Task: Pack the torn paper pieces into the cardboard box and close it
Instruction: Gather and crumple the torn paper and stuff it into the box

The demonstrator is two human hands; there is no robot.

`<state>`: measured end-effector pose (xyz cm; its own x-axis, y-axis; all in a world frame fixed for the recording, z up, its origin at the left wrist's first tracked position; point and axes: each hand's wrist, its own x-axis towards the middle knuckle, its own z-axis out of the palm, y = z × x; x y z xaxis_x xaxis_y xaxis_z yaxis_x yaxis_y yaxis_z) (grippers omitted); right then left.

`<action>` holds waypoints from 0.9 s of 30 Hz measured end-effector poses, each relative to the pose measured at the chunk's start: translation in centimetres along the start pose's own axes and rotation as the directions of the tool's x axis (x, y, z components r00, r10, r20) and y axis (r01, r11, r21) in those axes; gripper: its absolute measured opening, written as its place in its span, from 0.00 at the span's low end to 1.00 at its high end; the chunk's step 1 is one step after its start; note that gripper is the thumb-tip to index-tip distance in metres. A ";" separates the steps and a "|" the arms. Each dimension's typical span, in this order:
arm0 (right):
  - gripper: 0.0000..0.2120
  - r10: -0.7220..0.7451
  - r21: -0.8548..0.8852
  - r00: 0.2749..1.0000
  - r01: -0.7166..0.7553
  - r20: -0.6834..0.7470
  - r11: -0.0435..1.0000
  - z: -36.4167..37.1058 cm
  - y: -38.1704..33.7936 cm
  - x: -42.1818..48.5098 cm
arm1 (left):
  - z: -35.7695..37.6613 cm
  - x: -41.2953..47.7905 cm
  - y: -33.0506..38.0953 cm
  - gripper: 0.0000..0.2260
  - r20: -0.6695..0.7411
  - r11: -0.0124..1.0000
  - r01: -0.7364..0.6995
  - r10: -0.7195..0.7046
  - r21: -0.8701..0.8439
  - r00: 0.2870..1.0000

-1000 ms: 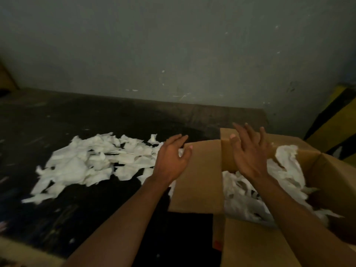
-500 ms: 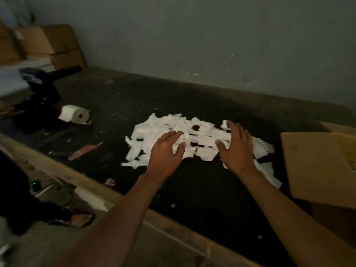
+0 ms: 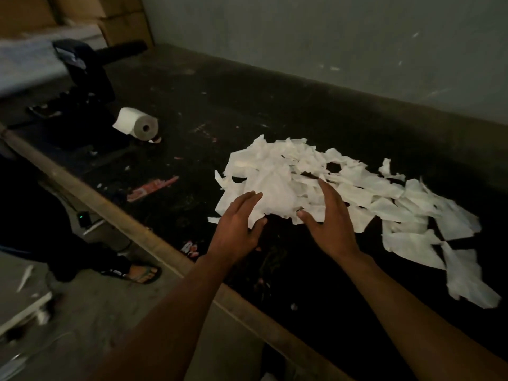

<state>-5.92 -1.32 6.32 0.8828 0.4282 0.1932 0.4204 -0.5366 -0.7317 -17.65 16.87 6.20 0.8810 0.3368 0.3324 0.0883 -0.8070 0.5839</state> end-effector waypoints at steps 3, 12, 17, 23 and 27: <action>0.43 0.022 0.015 0.999 -0.022 0.044 1.000 1.0 1.9 2.6 | 1.4 1.9 -1.1 0.25 0.044 1.000 0.004 -0.003 -0.023 0.999; 0.63 -0.057 -0.215 0.931 0.143 0.360 0.966 0.9 7.1 9.8 | 6.3 10.2 -3.5 0.46 0.235 0.991 -0.127 0.133 -0.038 0.963; 0.63 -0.099 -0.222 0.864 0.235 0.494 0.946 2.0 8.4 12.1 | 8.8 14.5 -6.2 0.57 0.477 0.957 -0.268 0.186 0.110 0.859; 0.61 0.022 -0.170 0.867 0.072 0.499 0.983 3.9 9.3 12.0 | 12.0 13.5 -9.4 0.57 0.487 0.978 -0.205 0.164 0.032 0.858; 0.63 0.039 -0.237 0.900 0.073 0.434 0.969 4.7 9.7 12.4 | 12.5 13.4 -9.9 0.58 0.405 0.992 -0.123 0.128 -0.040 0.905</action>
<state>8.12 2.18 -1.48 0.7198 0.6803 -0.1385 0.5211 -0.6612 -0.5396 -0.94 23.34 -4.40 0.9971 0.0052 0.0762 -0.0391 -0.8222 0.5678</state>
